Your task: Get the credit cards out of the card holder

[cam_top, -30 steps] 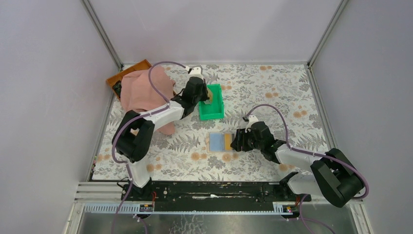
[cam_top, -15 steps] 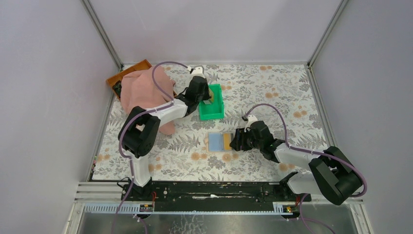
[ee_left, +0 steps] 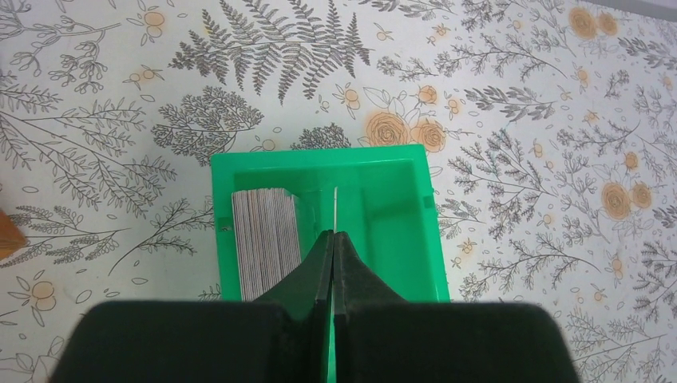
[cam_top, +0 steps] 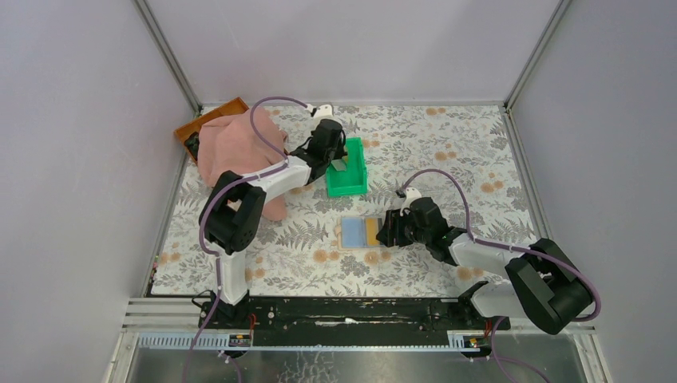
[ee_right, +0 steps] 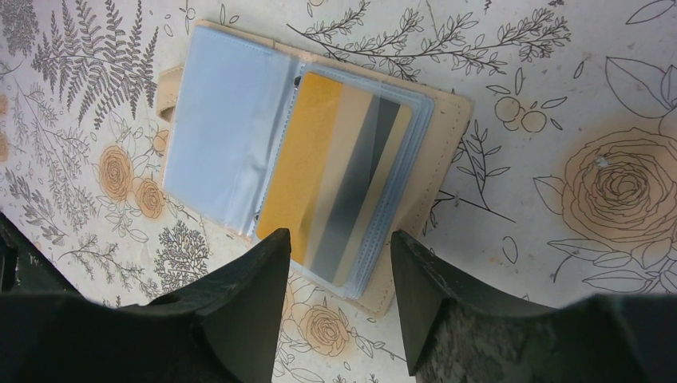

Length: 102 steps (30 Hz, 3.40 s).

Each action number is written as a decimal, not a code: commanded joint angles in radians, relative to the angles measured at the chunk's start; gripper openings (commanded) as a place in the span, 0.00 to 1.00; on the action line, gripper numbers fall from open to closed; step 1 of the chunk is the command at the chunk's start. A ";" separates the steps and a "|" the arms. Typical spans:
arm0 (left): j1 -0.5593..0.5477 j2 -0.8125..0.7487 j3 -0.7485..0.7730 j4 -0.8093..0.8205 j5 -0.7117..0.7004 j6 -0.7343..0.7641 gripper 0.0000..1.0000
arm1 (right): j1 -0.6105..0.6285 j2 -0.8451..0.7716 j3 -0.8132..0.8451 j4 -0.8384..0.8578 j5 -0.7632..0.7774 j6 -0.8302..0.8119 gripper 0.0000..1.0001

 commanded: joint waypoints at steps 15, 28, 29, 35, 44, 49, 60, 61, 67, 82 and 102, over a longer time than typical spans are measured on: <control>0.016 0.029 0.078 -0.106 -0.070 -0.045 0.00 | -0.003 0.002 0.028 0.005 -0.003 -0.022 0.57; 0.049 0.046 0.045 -0.076 -0.017 -0.079 0.00 | -0.004 0.005 0.028 0.005 -0.008 -0.020 0.57; 0.049 0.045 0.044 -0.075 -0.011 -0.080 0.00 | -0.003 0.005 0.027 0.005 -0.006 -0.020 0.57; 0.051 0.048 0.048 -0.079 0.003 -0.077 0.05 | -0.003 0.009 0.028 0.005 -0.007 -0.021 0.57; 0.051 0.046 0.050 -0.077 0.011 -0.072 0.18 | -0.004 0.014 0.032 0.005 -0.009 -0.024 0.57; 0.051 0.038 0.050 -0.080 0.000 -0.064 0.20 | -0.004 0.019 0.034 0.006 -0.010 -0.024 0.57; 0.047 -0.058 -0.022 -0.031 -0.017 -0.032 0.19 | -0.003 0.023 0.035 0.003 -0.005 -0.025 0.57; 0.040 -0.075 -0.035 -0.021 -0.020 -0.021 0.19 | -0.003 0.021 0.035 0.003 -0.003 -0.024 0.57; -0.090 -0.196 -0.139 0.050 -0.074 0.064 0.20 | -0.004 -0.034 0.008 0.022 0.026 -0.014 0.57; -0.387 -0.367 -0.745 0.506 0.044 -0.168 0.00 | -0.004 -0.018 0.022 0.035 0.109 0.005 0.12; -0.388 -0.202 -0.866 0.752 0.231 -0.348 0.37 | -0.002 0.017 -0.002 0.045 0.063 0.014 0.16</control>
